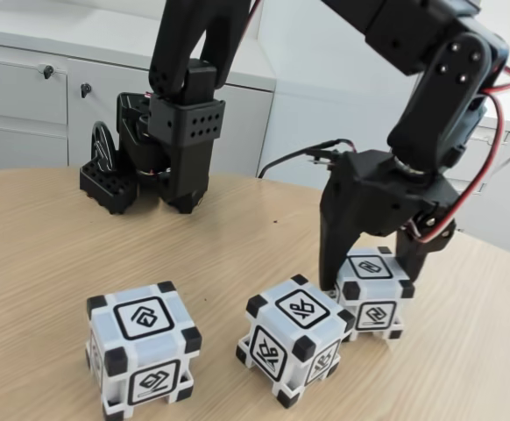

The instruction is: Stack cubes from left to right.

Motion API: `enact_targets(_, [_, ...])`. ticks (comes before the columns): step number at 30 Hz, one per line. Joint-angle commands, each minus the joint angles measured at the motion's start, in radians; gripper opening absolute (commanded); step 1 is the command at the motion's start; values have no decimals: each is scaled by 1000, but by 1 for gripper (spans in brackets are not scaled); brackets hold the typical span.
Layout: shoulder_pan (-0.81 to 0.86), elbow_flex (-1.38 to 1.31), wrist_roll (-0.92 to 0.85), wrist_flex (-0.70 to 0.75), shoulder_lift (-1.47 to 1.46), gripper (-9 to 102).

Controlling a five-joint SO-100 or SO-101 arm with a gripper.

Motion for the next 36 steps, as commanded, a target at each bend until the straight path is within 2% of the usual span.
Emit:
enact_targets(1, [6, -25, 35, -3, 173, 20])
enact_targets(7, [38, -11, 132, -2, 433, 20])
enact_targets(14, [253, -5, 195, -2, 623, 20])
enact_targets(25, [660, -3, 103, -3, 623, 19])
enact_targets(36, [813, 100, 123, -3, 618, 18])
